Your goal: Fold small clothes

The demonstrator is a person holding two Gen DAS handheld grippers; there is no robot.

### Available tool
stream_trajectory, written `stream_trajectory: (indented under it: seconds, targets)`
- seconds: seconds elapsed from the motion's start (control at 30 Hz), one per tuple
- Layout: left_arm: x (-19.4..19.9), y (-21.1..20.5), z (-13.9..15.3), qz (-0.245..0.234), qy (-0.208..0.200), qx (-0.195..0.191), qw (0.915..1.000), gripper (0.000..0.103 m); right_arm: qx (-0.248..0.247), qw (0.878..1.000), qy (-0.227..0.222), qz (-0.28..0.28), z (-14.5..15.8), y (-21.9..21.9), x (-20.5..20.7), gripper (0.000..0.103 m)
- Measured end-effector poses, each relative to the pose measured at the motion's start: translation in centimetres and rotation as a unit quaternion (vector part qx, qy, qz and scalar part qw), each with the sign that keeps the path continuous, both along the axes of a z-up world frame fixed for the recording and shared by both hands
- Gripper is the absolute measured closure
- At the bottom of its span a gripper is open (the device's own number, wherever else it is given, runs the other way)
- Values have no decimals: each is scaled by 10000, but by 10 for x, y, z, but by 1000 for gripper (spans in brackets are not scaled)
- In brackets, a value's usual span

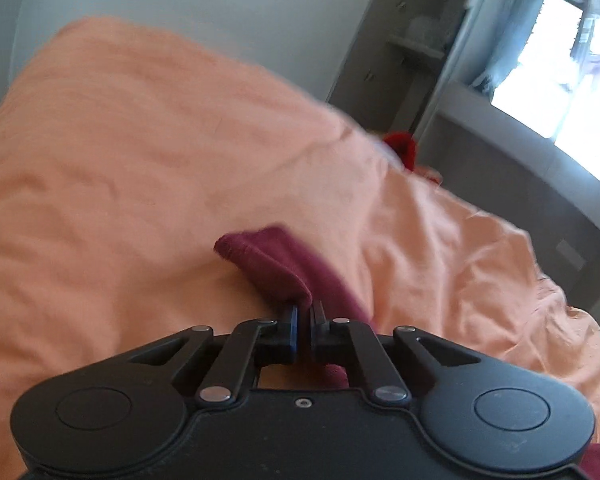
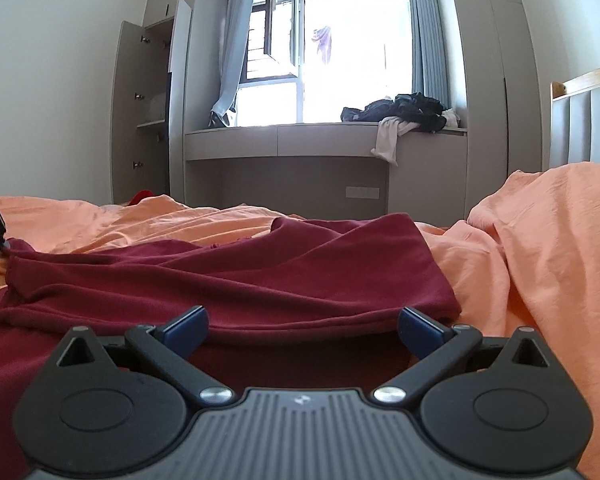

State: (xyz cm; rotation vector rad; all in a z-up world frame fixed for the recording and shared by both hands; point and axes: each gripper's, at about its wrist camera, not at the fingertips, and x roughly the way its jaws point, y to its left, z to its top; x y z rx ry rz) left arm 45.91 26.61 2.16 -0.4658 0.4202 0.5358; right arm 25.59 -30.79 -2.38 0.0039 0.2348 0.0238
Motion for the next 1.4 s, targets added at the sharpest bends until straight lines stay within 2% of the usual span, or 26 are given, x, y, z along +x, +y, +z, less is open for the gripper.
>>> stream_trajectory:
  seconds: [0.1,0.2,0.27,0.33,0.43,0.53,0.6,0.67,0.8,0.97,1.1,1.23,1.33,1.4]
  targets:
    - [-6,-26,24,-450,-463,661,9957,99,36,10000,-57,-30,0,0,-2,0]
    - [-16,-62,56,-1085,-909,1144,9833,99,88,9999,-75,-60,0,-1,-4,0]
    - [-25,-87,77,-1497,-1190,1260,9734,99,104,9999,-74,-65,2,-2,-5,0]
    - [-35,-113,97,-1908,-1464,1398,9605,99,90,9999,-119,-70,4,-2,-7,0]
    - [-53,-156,123,-2642,-1851,1517,9343,98,131,9997,-202,-86,8,-3,-12,0]
    - [-66,-195,136,-3266,-1990,1496,9118,98,217,9992,-297,-123,12,-4,-17,0]
    - [-80,-222,138,-3710,-2078,1495,8927,98,226,9990,-343,-163,15,-5,-20,0]
    - [-94,-250,133,-4147,-2107,1446,8733,98,190,9989,-390,-204,17,-6,-23,0]
    - [-108,-300,109,-4868,-1899,1418,8407,98,143,9983,-466,-325,20,-10,-29,0]
    - [-135,-342,73,-5489,-1631,1413,8076,98,250,9977,-437,-452,22,-16,-32,0]
    - [-152,-355,33,-5917,-1210,1411,7844,97,247,9979,-381,-464,21,-19,-35,0]
    - [-164,-359,0,-6201,-768,1476,7667,91,231,9984,-304,-419,19,-18,-34,0]
    - [-165,-354,-14,-6294,-525,1406,7625,86,198,9987,-271,-379,17,-15,-34,0]
    - [-165,-352,-19,-6367,-431,1364,7578,79,199,9988,-275,-340,17,-13,-34,0]
